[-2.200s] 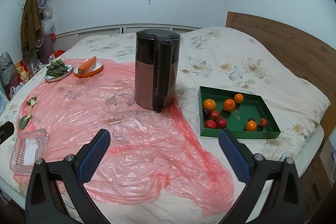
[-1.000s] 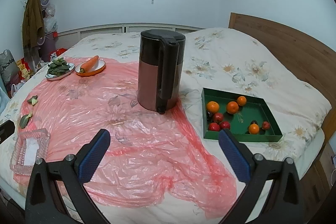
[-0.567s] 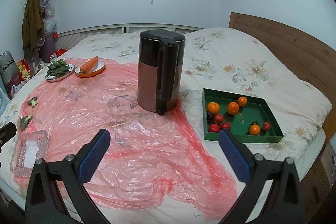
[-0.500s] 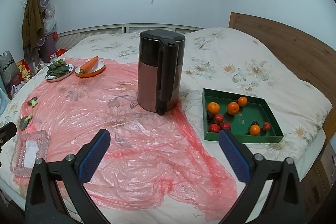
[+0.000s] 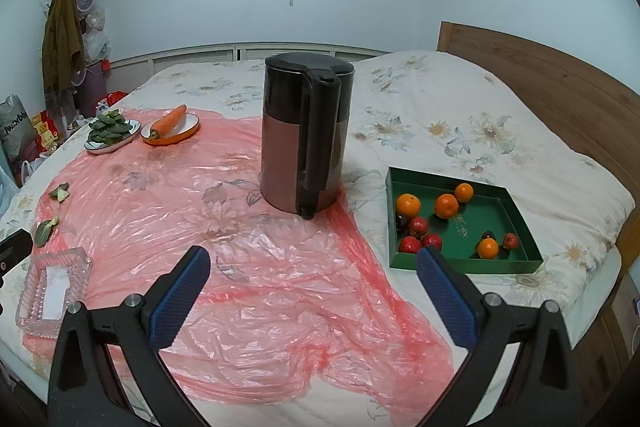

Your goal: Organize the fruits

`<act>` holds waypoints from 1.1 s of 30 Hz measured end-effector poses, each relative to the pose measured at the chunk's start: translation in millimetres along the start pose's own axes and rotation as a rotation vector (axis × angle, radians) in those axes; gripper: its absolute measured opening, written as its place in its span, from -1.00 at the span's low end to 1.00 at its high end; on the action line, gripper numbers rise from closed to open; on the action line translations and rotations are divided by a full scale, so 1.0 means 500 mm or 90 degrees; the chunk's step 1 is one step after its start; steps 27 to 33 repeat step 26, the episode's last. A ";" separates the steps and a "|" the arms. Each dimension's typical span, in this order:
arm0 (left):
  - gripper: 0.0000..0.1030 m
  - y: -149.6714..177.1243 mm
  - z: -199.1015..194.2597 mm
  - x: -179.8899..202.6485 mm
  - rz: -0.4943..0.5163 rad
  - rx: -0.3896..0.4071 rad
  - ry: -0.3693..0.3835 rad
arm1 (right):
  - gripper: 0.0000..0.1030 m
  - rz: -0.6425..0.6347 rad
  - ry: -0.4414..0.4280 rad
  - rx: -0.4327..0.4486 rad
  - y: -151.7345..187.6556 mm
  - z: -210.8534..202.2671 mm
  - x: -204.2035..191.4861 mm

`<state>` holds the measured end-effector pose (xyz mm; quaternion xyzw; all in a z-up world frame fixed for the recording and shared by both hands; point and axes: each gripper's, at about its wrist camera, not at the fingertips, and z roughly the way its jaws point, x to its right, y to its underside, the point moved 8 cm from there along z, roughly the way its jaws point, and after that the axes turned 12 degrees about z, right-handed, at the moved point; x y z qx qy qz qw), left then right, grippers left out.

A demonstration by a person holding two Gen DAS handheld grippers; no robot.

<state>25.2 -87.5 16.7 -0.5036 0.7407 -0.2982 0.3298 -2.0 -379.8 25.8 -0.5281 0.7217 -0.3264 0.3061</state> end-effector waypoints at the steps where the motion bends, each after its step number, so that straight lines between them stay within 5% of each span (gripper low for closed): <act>1: 0.97 0.000 0.000 0.000 0.000 0.000 0.000 | 1.00 0.000 0.001 -0.001 0.002 0.003 0.000; 33: 0.97 0.005 0.011 0.000 0.000 -0.001 -0.005 | 1.00 -0.002 0.001 -0.012 0.017 0.023 -0.003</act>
